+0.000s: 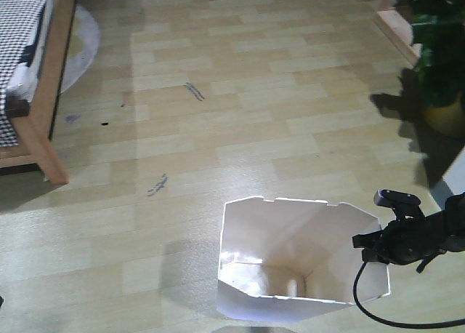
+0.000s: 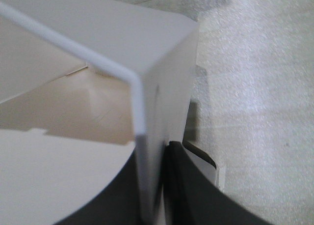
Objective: Move trash bin to bedside with robot
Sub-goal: 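Hold the bin with the right gripper while the base turns toward the bed, then carry the bin in the right gripper along the bed toward the curtains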
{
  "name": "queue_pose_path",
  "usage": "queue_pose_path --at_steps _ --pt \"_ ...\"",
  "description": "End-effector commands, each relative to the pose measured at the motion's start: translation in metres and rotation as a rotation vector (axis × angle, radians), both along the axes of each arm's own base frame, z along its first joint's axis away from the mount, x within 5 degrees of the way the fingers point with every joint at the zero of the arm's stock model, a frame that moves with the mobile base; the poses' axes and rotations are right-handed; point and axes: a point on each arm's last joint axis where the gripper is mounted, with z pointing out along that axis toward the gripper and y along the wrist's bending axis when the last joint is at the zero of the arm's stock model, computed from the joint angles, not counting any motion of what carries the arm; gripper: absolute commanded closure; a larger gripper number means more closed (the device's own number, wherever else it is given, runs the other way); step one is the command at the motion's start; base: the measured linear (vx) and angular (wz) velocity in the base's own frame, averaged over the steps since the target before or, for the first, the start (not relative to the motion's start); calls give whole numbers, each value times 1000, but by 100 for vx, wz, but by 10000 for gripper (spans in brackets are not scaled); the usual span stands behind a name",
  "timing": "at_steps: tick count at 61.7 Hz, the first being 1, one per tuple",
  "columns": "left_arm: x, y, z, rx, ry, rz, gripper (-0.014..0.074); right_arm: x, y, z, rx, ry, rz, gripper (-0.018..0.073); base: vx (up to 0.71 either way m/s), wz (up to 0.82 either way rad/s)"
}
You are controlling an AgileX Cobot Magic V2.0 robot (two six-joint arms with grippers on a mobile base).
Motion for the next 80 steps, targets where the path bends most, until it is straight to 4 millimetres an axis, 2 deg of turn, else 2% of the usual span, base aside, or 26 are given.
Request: queue_pose_path --at_steps 1,25,80 --pt "1 0 1 -7 -65 0 603 14 12 26 170 -119 4 564 14 37" --pt "1 0 1 -7 -65 0 603 14 12 26 170 -119 4 564 16 19" --pt "1 0 1 -7 -65 0 603 14 12 26 170 -119 4 564 25 -1"
